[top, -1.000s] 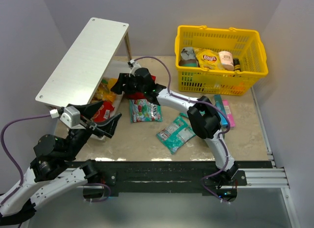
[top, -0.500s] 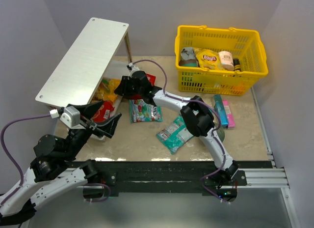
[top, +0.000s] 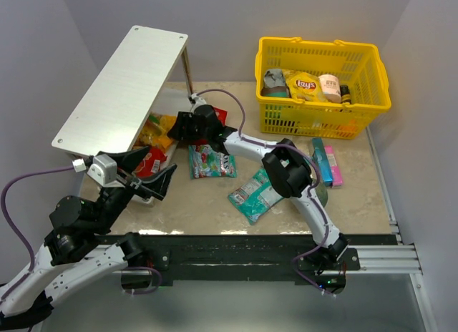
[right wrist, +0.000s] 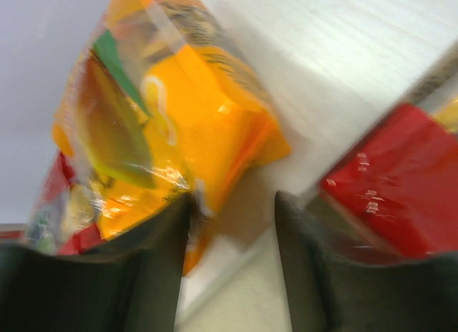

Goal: Place and organize the candy bags onto the shelf

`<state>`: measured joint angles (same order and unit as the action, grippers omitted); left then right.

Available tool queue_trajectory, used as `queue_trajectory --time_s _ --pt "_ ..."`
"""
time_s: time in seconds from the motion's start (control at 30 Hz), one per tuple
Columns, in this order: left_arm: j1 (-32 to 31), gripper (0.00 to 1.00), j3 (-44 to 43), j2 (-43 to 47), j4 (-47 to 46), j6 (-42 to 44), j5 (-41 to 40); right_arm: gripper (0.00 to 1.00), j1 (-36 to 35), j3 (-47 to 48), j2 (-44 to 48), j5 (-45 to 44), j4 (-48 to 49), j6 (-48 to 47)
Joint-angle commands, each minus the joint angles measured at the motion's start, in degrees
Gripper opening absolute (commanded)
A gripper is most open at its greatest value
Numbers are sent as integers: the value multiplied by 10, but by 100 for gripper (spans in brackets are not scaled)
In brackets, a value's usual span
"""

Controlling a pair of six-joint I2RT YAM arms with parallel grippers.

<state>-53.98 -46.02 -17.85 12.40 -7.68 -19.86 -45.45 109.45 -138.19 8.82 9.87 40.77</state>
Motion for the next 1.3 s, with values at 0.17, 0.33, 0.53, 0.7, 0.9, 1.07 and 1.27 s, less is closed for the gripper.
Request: queue_trajectory --time_s 0.17,0.33,0.53,0.7,0.9,1.07,1.27 --pt "7 99 4 -3 -18 8 4 71 6 -70 139 -71 -41 -16" --pt "9 100 6 -3 -19 6 10 72 8 -114 196 -162 -95 0" --pt "11 100 6 0 -22 3 12 74 34 -104 176 -258 -181 62" --pt "11 99 7 0 -24 3 11 75 43 -96 150 -303 -213 97" --pt "12 100 8 -4 -23 5 10 75 44 -90 121 -315 -216 109" --pt "12 99 7 -10 -20 6 12 67 43 -78 96 -266 -199 80" --pt "12 100 6 -10 -20 3 17 22 43 -127 127 -255 -188 77"
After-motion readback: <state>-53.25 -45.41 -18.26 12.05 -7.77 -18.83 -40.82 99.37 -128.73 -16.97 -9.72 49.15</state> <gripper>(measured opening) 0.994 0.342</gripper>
